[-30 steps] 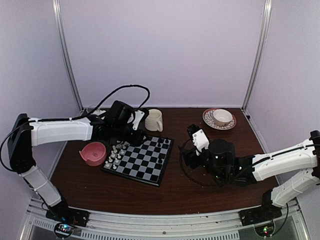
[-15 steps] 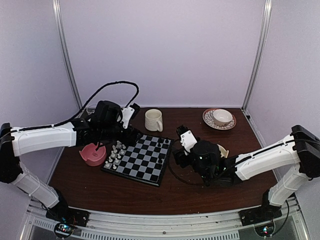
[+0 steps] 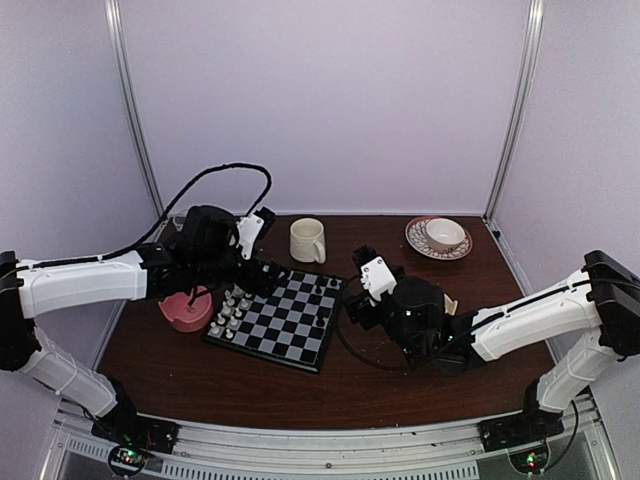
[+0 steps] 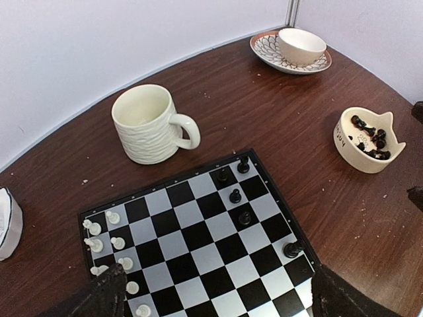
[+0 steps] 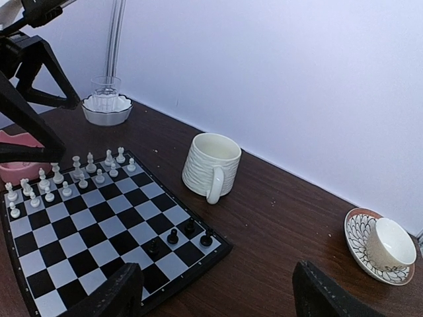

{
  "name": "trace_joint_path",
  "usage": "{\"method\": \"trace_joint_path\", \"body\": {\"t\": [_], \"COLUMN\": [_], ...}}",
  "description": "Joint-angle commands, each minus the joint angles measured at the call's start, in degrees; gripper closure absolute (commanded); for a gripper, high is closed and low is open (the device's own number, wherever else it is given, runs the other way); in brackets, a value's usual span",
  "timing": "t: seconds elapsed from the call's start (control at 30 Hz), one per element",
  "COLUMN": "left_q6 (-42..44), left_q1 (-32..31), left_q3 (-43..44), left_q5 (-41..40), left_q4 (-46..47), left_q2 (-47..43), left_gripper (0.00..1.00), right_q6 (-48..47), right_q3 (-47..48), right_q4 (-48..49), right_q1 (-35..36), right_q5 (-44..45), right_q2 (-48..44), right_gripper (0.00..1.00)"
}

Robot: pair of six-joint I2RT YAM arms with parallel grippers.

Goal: Set up the chess pieces on the board

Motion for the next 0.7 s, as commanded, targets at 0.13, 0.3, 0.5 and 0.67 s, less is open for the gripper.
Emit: {"method": "trace_joint_path", "body": {"t": [0.13, 0.3, 0.5, 0.67], "left_q6": [0.65, 0.25, -0.29, -1.0], "left_q1": [0.1, 0.06, 0.08, 0.09], "left_q3": [-1.85, -3.3, -4.95, -5.98], "left_q5": [-1.82, -2.76, -4.22, -4.81], "left_q4": [4.96, 6.32, 8.82, 10.14], "left_q2": [-3.65, -5.35, -7.03, -7.85], "left_gripper": [0.02, 0.02, 0.02, 0.02], "right_q6": [-1.34, -1.25, -1.12, 0.08], "right_q3": [-0.41, -0.87, -1.47, -2.02], "right_q4": [0.54, 0.59, 1.25, -0.07], "right_q1": [-0.11, -0.06, -0.12, -0.04], "right_q5": [1.73, 2.61, 3.09, 3.13], "right_q2": [-2.08, -2.67, -3.44, -6.01], "right_gripper": [0.19, 0.15, 0.0, 0.01]}}
